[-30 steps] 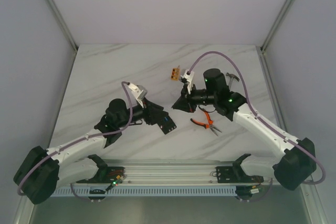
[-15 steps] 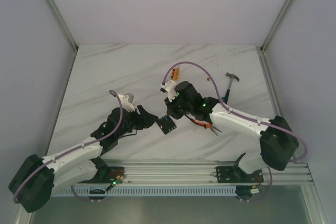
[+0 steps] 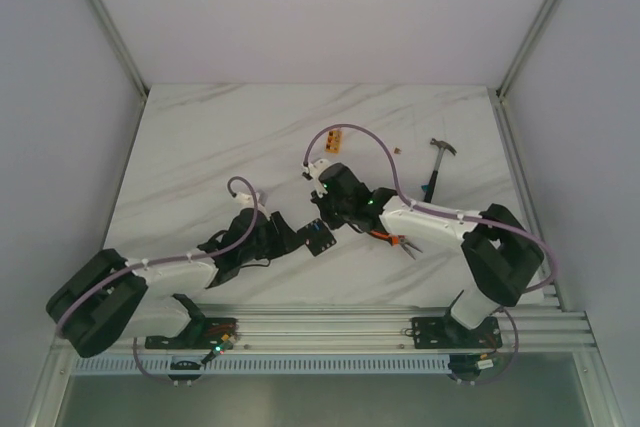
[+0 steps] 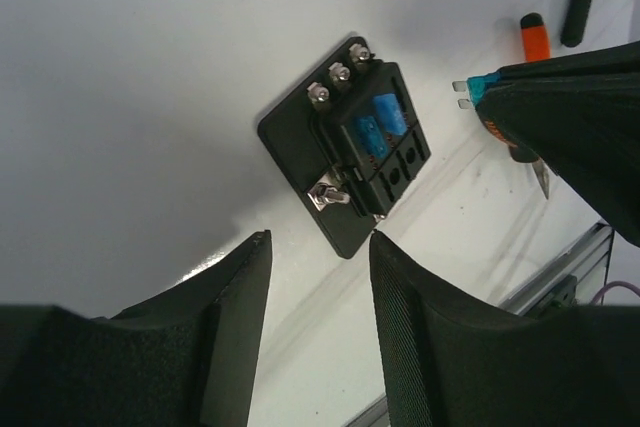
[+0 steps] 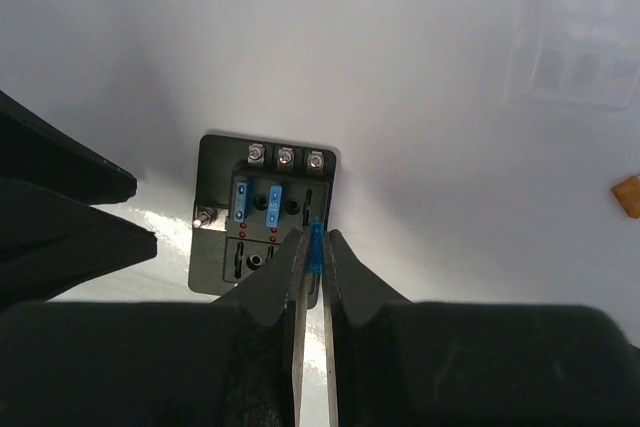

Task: Snap on the fuse box
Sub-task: Install the fuse at the fuse box base.

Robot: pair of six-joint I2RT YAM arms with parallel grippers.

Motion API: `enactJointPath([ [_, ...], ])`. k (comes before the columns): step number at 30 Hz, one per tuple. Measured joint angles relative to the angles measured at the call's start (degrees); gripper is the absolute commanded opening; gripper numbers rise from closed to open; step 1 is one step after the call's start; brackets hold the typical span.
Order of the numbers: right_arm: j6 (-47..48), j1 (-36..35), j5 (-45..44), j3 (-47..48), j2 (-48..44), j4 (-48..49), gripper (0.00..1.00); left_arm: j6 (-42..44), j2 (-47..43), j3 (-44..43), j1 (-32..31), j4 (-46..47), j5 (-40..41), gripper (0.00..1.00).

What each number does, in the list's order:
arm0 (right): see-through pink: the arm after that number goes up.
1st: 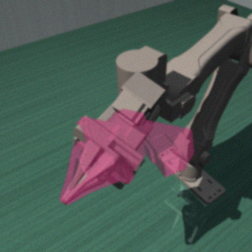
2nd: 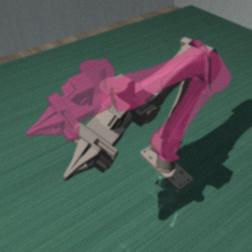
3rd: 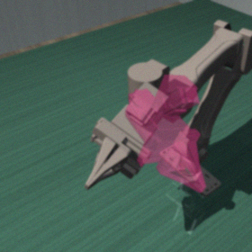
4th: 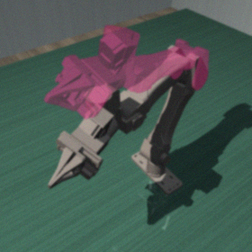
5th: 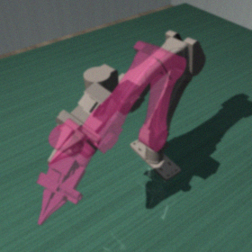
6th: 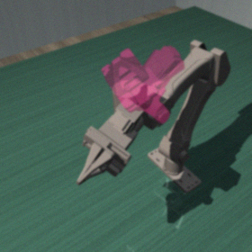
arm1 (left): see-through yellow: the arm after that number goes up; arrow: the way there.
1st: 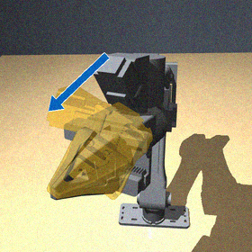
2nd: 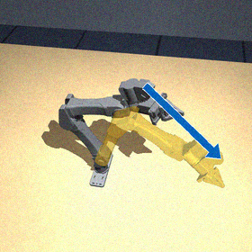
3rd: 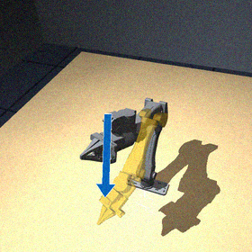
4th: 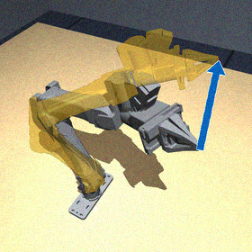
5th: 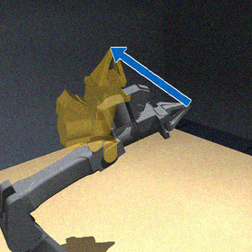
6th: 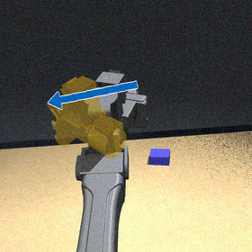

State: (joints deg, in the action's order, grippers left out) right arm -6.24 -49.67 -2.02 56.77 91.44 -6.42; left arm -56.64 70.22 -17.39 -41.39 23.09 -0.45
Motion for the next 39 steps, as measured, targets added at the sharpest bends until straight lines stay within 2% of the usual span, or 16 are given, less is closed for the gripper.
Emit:
enactJointPath([
  [6,-0.2,-0.1,-0.6,0.0,2.0,0.3,0.0,-1.9,4.8,-0.7,-0.4,1.8,-0.6,0.47],
  [21,-0.4,-0.1,-0.6,0.0,4.7,1.8,0.0,-3.8,9.2,-2.1,-0.6,4.3,-1.2,0.39],
  [39,-1.1,-0.6,-0.6,0.0,4.7,3.3,0.0,-4.2,9.5,-2.3,-0.6,4.0,-1.1,0.37],
])
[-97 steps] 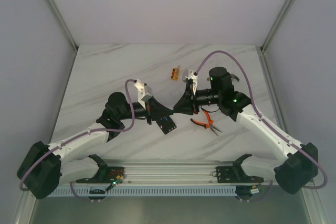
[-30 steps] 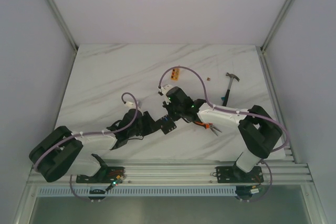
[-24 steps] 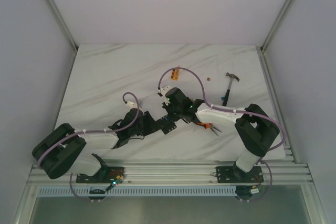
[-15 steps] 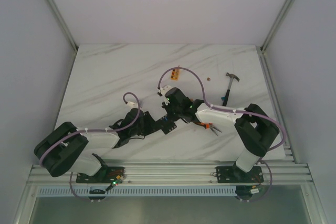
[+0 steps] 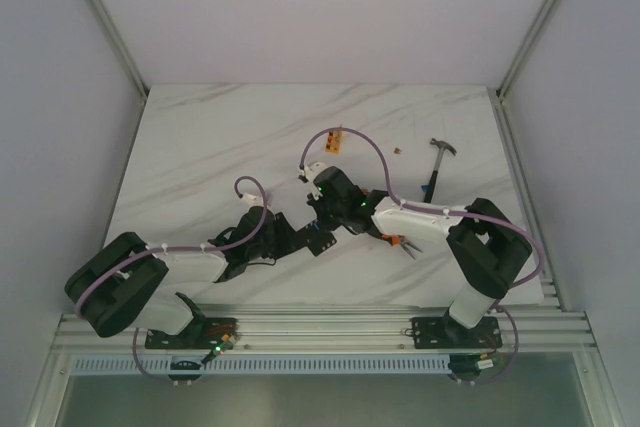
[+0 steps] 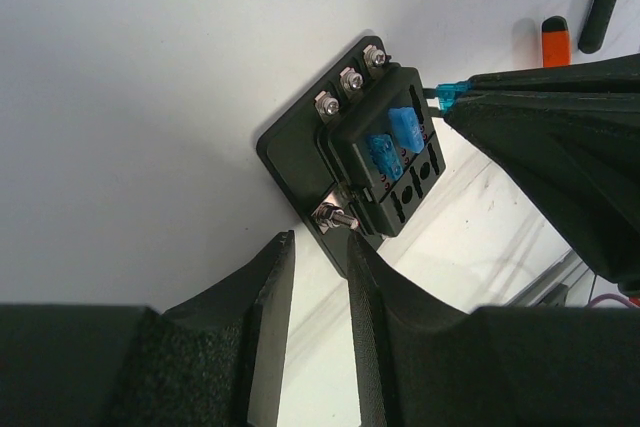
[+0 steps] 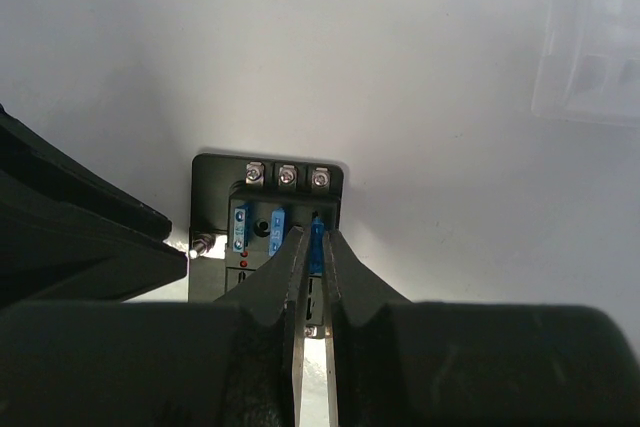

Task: Snap on the fuse box
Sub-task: Install the fuse at the fuse box base.

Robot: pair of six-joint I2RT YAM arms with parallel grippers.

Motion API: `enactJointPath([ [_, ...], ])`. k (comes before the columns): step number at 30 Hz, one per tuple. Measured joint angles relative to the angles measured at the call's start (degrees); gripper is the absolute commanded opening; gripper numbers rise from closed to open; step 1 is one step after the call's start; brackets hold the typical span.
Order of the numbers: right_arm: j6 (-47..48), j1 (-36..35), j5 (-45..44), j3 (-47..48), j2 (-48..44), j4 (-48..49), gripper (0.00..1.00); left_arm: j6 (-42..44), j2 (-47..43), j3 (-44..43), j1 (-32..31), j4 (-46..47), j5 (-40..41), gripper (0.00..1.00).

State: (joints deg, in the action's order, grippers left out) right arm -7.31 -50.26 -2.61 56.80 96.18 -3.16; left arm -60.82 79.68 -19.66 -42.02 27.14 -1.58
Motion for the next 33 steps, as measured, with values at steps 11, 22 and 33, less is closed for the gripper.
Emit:
enactJointPath([
  [11,-0.2,0.0,-0.3,0.0,0.6,0.2,0.0,0.0,0.0,0.0,0.0,-0.2,0.0,0.36],
  [22,-1.0,-0.3,-0.5,0.0,1.3,0.6,0.0,0.0,0.0,-0.3,0.0,-0.2,0.0,0.35],
  [33,-1.0,-1.3,-2.4,0.0,1.9,0.5,0.0,0.0,0.0,-0.3,0.0,-0.2,0.0,0.35],
])
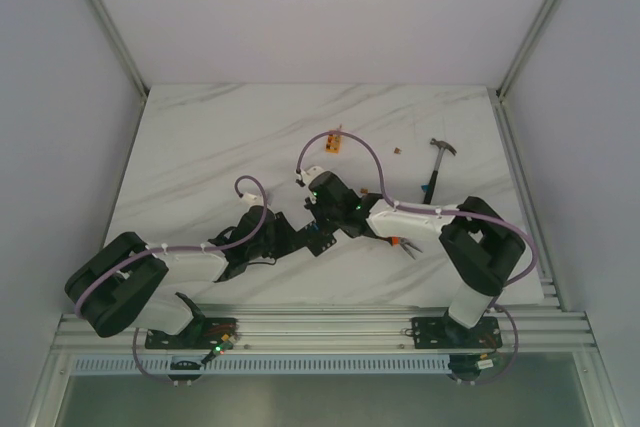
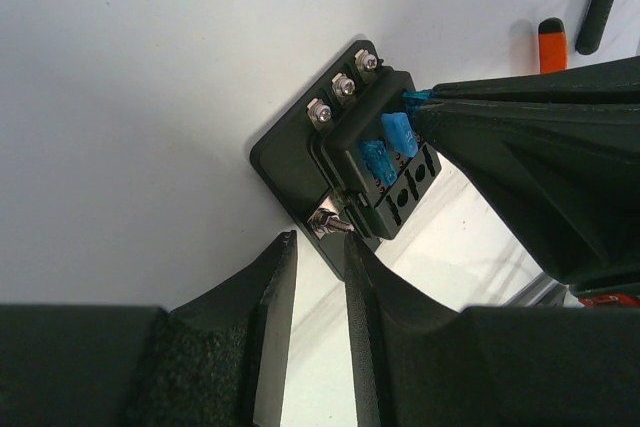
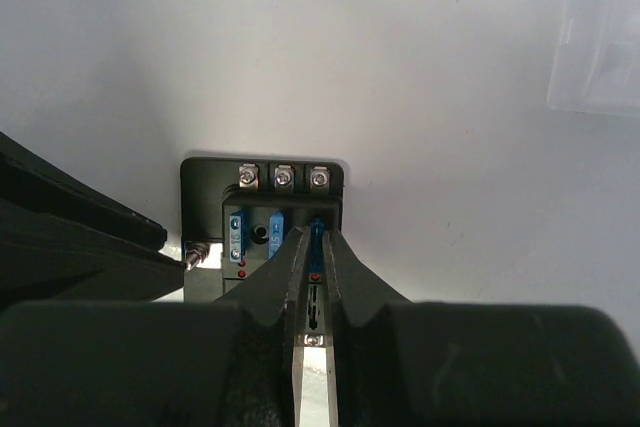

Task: Snap on the fuse box
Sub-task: Install the fuse at the fuse box base.

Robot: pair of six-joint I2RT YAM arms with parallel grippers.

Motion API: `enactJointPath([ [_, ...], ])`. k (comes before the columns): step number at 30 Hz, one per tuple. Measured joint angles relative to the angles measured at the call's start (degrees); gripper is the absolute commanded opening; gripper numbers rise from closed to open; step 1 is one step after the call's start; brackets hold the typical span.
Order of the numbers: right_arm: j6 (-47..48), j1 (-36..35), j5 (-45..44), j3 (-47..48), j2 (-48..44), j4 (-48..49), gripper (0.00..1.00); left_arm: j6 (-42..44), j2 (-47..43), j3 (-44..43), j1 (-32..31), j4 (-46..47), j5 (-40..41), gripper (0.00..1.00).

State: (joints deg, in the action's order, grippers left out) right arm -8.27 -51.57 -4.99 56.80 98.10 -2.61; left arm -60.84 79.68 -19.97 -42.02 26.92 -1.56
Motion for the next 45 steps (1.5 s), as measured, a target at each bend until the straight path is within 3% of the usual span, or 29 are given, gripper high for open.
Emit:
enactJointPath([
  [17,0.3,-0.6,-1.2,0.2,0.0,-1.6,0.35,-0.2,0.9,-0.3,-0.1,0.3,-0.2,0.34],
  [32,1.9,0.1,-0.1,5.7,-1.5,-6.5,0.37,-0.2,1.9,-1.0,-0.4,0.0,-0.2,0.35],
  [45,2.6,2.6,2.5,7.3,-0.8,-9.5,0.38,1.4,-1.4,-1.9,0.2,-6.1,4.5,0.38],
])
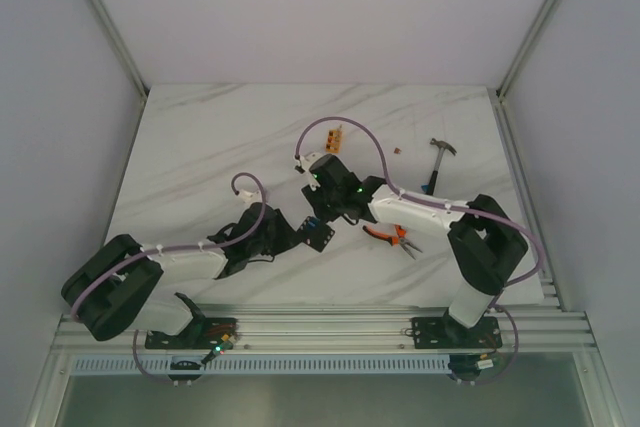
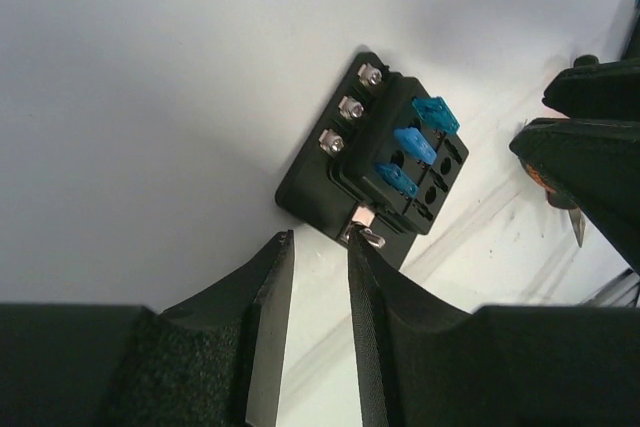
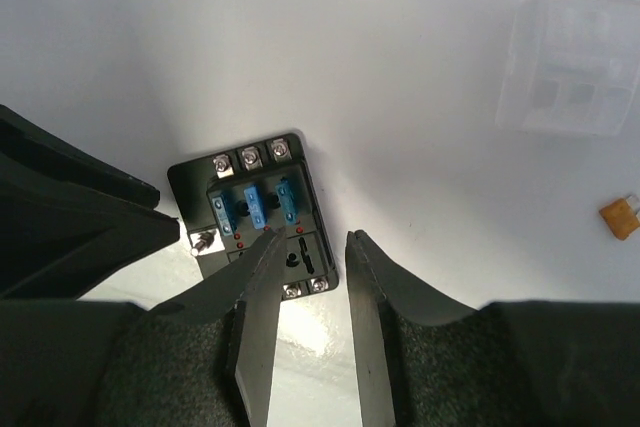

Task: Snap on the fuse box
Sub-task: Install the fuse at the fuse box base.

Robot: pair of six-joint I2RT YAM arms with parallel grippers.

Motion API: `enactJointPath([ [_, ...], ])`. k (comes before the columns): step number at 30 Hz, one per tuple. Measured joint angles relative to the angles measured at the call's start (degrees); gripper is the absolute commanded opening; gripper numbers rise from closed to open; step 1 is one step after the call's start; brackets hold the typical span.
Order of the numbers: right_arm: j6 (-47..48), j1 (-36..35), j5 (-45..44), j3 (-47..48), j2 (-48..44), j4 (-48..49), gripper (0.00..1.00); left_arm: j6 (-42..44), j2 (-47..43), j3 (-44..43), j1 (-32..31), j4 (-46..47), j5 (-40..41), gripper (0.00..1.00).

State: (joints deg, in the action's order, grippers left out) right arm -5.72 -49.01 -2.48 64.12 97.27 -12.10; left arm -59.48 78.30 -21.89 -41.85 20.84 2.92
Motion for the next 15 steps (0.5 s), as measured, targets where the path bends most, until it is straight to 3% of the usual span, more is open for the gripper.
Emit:
enactJointPath([
  [15,1.1,0.0,1.4,4.2,4.8,-1.4,0.26,2.9,4.7,-4.5,2.0,-0.7,1.3,0.34],
])
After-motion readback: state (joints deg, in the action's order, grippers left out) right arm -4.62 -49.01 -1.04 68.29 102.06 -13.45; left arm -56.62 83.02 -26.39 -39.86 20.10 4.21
